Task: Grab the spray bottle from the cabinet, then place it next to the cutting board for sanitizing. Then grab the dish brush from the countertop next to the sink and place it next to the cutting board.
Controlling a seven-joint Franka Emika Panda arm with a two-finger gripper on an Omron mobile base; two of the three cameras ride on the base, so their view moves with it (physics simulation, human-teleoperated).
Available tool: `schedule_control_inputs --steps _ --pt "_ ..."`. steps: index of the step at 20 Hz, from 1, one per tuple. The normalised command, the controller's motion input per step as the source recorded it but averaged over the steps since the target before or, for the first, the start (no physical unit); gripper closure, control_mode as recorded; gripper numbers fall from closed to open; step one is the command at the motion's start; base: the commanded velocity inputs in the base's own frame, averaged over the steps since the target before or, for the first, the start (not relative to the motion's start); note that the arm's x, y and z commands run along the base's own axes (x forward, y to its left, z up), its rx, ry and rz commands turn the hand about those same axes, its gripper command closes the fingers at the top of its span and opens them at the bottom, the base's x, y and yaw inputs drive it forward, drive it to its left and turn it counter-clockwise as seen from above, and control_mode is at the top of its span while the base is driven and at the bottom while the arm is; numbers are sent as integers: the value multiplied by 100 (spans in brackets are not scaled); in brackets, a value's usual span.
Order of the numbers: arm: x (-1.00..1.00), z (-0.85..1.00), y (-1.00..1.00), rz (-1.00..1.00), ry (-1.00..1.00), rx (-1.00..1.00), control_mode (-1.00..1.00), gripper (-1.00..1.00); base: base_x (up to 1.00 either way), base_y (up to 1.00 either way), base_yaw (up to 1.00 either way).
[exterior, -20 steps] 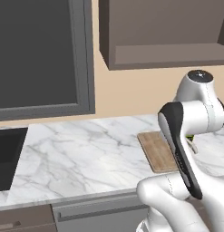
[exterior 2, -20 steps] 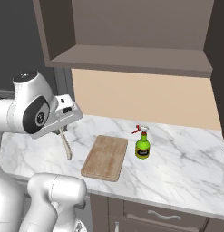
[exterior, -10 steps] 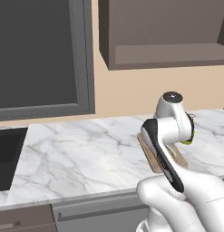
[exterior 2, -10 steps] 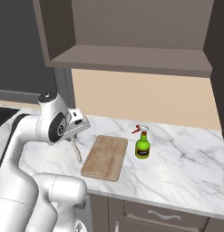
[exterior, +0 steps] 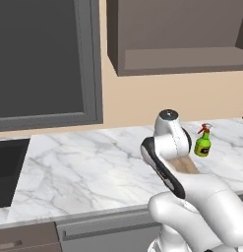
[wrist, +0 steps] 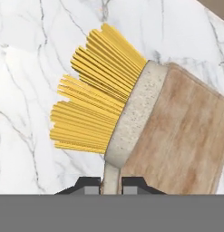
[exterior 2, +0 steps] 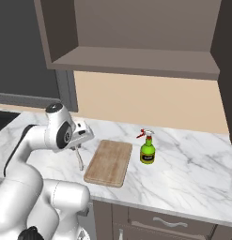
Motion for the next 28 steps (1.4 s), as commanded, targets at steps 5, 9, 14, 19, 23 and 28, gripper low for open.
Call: schedule_control_inputs --steps 5,9,14,19,23,28 --pt "9 -30 23 -27 7 0 -100 100 0 0 0" --pt "6 -28 7 -22 2 5 -100 100 0 0 0" --pt "12 -38 0 -16 4 7 -100 100 0 0 0" --pt "22 -36 0 -2 0 1 -100 100 0 0 0" --pt "26 -27 0 0 0 0 -100 100 0 0 0" --pt "28 -18 0 0 0 0 -100 100 0 0 0"
